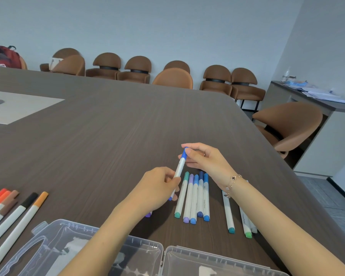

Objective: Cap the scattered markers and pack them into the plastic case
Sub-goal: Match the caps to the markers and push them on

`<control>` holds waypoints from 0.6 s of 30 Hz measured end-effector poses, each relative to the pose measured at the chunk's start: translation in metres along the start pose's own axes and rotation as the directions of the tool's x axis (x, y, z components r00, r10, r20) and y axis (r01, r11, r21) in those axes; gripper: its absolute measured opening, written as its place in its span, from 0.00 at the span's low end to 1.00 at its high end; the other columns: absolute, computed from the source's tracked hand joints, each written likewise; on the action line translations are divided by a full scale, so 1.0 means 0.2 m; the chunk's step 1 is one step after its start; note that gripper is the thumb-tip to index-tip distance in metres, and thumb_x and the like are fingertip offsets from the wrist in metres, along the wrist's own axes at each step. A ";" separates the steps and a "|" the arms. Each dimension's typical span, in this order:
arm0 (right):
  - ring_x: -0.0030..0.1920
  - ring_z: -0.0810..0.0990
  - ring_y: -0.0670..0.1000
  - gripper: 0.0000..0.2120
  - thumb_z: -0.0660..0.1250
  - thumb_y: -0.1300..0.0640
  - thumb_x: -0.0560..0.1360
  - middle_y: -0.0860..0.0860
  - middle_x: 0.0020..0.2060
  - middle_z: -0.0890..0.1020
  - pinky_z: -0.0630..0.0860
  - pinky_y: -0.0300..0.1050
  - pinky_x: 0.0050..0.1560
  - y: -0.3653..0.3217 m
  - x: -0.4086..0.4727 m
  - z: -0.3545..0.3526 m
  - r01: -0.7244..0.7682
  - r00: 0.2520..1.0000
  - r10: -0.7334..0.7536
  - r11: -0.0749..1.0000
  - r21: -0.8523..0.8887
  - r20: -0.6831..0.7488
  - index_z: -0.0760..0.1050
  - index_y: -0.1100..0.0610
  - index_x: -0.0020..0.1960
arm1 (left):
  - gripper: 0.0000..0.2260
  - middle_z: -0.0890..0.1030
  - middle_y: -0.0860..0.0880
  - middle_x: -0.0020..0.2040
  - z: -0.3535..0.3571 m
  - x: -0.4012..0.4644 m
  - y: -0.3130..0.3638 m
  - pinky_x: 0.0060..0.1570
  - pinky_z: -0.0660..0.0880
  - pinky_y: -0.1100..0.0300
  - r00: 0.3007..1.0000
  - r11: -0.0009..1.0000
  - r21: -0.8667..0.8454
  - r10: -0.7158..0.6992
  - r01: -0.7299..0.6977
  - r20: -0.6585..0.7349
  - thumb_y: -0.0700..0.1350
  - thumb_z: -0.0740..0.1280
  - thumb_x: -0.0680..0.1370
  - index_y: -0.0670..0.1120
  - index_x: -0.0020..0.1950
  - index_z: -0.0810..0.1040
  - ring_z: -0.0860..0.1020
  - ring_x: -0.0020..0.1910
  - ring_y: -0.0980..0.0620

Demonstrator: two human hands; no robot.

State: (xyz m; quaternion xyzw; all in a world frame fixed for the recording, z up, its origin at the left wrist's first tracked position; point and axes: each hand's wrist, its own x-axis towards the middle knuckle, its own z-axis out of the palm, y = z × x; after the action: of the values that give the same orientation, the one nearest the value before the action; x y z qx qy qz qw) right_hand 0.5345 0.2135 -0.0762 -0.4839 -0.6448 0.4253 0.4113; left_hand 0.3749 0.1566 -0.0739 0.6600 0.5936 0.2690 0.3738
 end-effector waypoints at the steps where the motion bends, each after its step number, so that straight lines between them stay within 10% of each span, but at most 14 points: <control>1: 0.52 0.82 0.45 0.13 0.65 0.54 0.77 0.49 0.50 0.84 0.77 0.36 0.54 -0.01 -0.01 0.01 0.011 1.000 -0.011 1.000 0.004 -0.008 0.75 0.52 0.61 | 0.09 0.81 0.53 0.42 0.01 0.00 0.01 0.37 0.75 0.71 1.000 0.999 -0.041 0.004 -0.004 0.001 0.48 0.61 0.81 0.47 0.57 0.77 0.81 0.36 0.58; 8: 0.48 0.82 0.43 0.15 0.71 0.55 0.73 0.50 0.46 0.85 0.72 0.26 0.44 -0.03 -0.04 0.06 0.114 0.981 -0.106 0.993 0.040 -0.161 0.74 0.54 0.58 | 0.11 0.80 0.54 0.41 0.02 -0.01 0.01 0.34 0.70 0.71 0.989 0.993 -0.115 -0.018 0.002 -0.145 0.44 0.60 0.81 0.46 0.58 0.79 0.79 0.35 0.58; 12: 0.45 0.83 0.42 0.13 0.70 0.56 0.74 0.51 0.43 0.85 0.73 0.25 0.45 -0.04 -0.05 0.08 0.123 0.989 -0.120 0.992 0.026 -0.086 0.75 0.53 0.57 | 0.10 0.83 0.51 0.40 0.00 -0.03 0.03 0.37 0.73 0.69 1.000 0.994 -0.112 -0.012 0.012 0.006 0.47 0.62 0.80 0.46 0.49 0.82 0.82 0.38 0.54; 18: 0.45 0.83 0.47 0.12 0.70 0.51 0.73 0.50 0.43 0.84 0.77 0.38 0.52 0.03 -0.04 0.12 0.076 0.997 -0.075 0.979 -0.187 0.010 0.74 0.51 0.55 | 0.18 0.76 0.49 0.42 -0.14 0.01 0.00 0.39 0.71 0.62 0.987 0.910 0.404 -0.029 0.091 -0.157 0.57 0.60 0.79 0.44 0.47 0.79 0.73 0.37 0.54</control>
State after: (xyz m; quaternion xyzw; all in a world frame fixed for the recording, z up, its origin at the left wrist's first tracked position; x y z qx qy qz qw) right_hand 0.5145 0.2027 -0.0907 -0.4951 -0.7005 0.3474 0.3789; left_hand 0.3527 0.1640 -0.0571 0.6834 0.6827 0.1753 0.1903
